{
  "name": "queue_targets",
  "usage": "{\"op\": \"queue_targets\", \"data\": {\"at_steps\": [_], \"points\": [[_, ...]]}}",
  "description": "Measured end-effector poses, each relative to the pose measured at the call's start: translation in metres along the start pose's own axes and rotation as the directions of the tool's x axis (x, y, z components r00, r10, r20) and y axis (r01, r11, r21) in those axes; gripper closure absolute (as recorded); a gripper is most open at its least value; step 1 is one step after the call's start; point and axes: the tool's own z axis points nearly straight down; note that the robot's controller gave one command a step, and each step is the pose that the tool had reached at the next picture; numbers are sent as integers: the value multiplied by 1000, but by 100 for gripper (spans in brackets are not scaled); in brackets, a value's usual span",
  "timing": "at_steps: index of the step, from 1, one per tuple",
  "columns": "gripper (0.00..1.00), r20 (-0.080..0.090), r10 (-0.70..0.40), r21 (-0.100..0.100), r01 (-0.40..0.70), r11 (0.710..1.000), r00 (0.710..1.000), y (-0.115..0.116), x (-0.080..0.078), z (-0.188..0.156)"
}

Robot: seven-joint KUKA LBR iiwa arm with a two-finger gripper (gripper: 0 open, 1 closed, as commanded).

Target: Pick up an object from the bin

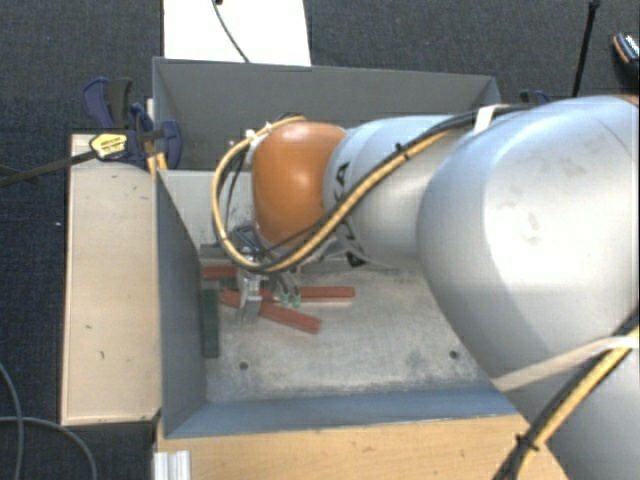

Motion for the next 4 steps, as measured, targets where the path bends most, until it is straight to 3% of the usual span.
{"op": "queue_targets", "data": {"at_steps": [1, 2, 3, 4], "points": [[100, 9, -16, 1, 16, 1000, 1000, -21, -8, -110], [100, 1, -16, 3, 16, 1000, 1000, -21, -6, -105], [100, -1, 255, 4, -255, 967, 967, -36, 5, -81], [100, 11, 203, -1, -203, 979, 979, -34, -10, -190]]}}
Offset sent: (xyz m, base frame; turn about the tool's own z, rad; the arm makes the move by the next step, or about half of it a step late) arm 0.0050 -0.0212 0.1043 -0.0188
